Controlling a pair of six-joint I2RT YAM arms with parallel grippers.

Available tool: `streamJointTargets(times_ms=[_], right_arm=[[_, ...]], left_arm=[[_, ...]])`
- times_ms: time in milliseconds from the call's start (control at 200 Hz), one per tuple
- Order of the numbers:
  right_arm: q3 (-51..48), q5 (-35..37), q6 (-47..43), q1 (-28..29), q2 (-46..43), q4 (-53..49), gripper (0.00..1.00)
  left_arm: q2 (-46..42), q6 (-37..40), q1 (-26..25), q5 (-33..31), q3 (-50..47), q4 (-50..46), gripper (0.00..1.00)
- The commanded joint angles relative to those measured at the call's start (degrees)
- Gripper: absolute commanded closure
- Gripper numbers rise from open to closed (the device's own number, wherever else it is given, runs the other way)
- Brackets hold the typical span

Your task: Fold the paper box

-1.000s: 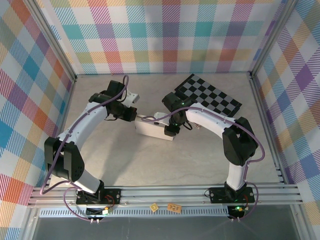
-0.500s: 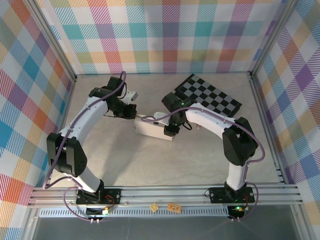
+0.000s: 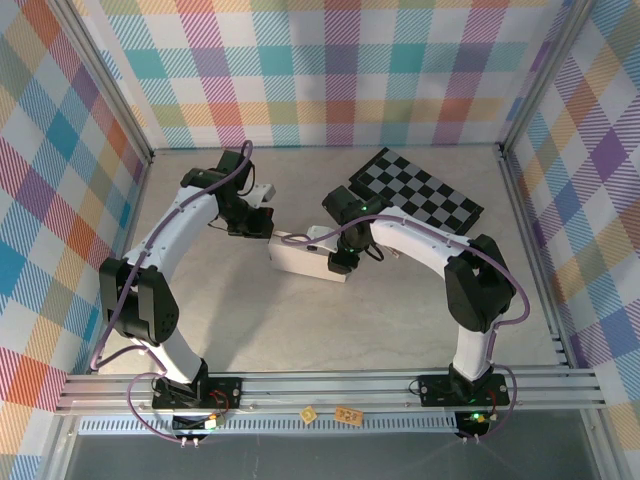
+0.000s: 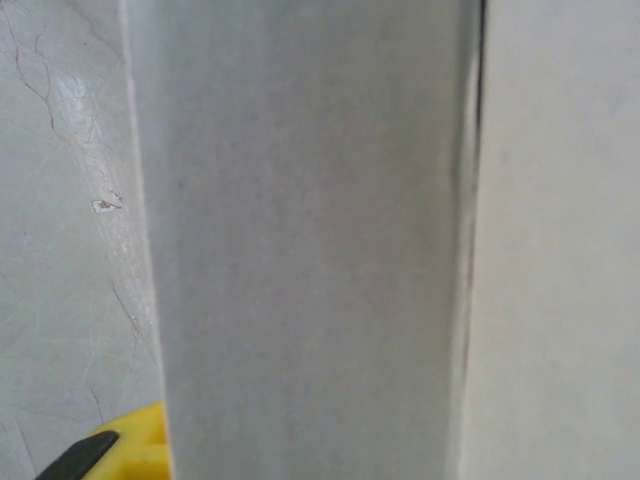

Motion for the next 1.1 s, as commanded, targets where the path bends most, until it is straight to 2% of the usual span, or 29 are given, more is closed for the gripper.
streamJointTargets(times_ms=[0,355,820,1095], right_arm=[[0.71,1.88,1.90,0.01,1.45,-1.47,0.72],[0.84,2.83,1.90,0.05,1.72,-1.28,0.72],[0.78,3.03,2.07,0.03,1.76,-1.27,0.72],[0.80,3.12,2.08,0.01,1.87,-1.22,0.72]], left_arm=[[-1.42,0.54,-0.03,4.99,0.80,-2.37,1.00],[2.12,-1.73,0.05,9.58,5.13,-7.42,1.00],[3.20,-1.18,0.67,9.63,4.72,-8.96,1.00],[2.15,2.21,0.84,6.82,2.55,-7.48,1.00]])
